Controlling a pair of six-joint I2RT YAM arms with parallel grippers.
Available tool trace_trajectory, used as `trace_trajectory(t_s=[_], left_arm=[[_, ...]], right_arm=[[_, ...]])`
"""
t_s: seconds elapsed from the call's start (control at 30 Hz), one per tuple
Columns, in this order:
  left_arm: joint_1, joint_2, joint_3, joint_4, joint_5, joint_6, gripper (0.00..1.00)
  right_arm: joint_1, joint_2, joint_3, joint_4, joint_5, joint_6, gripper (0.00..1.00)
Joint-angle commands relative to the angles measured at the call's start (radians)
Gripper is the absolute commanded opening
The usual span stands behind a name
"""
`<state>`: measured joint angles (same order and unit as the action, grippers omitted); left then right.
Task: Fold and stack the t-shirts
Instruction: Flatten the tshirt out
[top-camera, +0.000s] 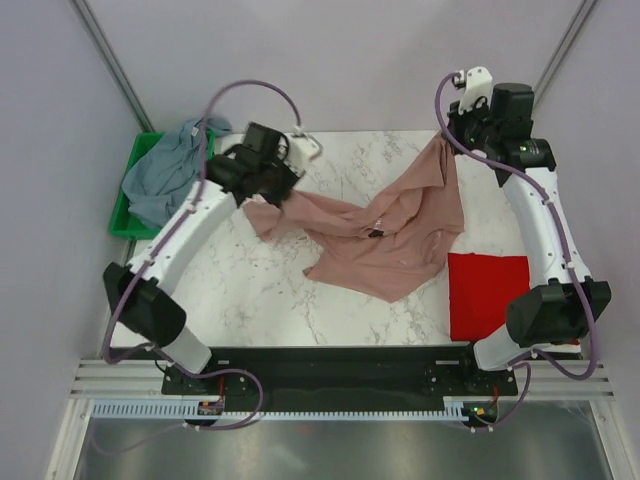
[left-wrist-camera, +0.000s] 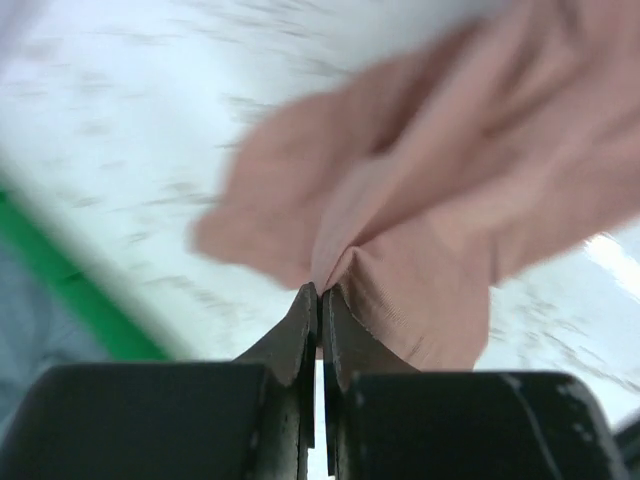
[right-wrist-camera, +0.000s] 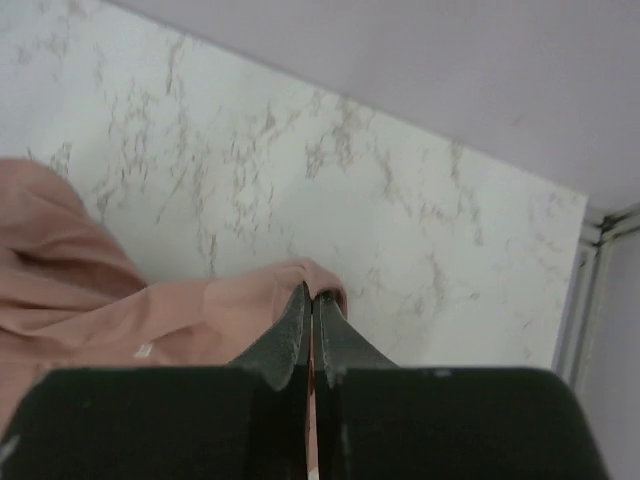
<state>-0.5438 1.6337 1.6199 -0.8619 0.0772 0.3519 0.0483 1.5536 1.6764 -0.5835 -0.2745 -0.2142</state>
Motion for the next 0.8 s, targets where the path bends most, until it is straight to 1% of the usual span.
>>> trace_trajectory(t_s=[0.0,0.13,0.23,0.4,0.5,0.53,0.6,0.63,0.73,0.77], left_arm=[[0.157,-0.104,0.104,0.003,-0.097,0.114,0.02],[0.238,-0.124,0.214,0.001,-0.111,0.154,0.02],[0.248,-0.152,0.265,0.0,-0.128,0.166,0.02],[0.251,-0.219,0.285,-0.02,-0.146,0.183,0.02],[0.249,-0.29,0.229,-0.054,-0.128,0.183,0.02],[0.252,-0.31,0.175,-0.063,-0.12,0.188,0.02],[0.254,-0.369,0.095,-0.065,-0.117,0.191,0.02],[0.254,-0.382,0.01,-0.066,-0.116,0.191,0.02],[0.255,-0.403,-0.121,-0.066,-0.082,0.182,0.02],[0.255,-0.403,-0.146,-0.066,-0.048,0.179,0.02]], right_arm=[[-0.002,0.002,0.144,0.08,0.034,-0.007,0.0],[-0.004,0.019,0.238,0.086,0.043,0.013,0.0],[-0.002,0.007,0.31,0.086,0.04,0.024,0.0],[-0.002,-0.058,0.322,0.05,-0.037,0.015,0.0],[-0.002,-0.133,0.263,0.019,-0.077,0.01,0.0],[-0.004,-0.179,0.209,0.016,-0.084,0.003,0.0],[-0.002,-0.219,0.151,0.017,-0.089,0.007,0.0],[-0.002,-0.246,0.096,0.019,-0.088,0.015,0.0],[-0.002,-0.256,0.008,0.017,-0.081,0.03,0.0],[-0.002,-0.253,-0.006,0.019,-0.083,0.036,0.0]])
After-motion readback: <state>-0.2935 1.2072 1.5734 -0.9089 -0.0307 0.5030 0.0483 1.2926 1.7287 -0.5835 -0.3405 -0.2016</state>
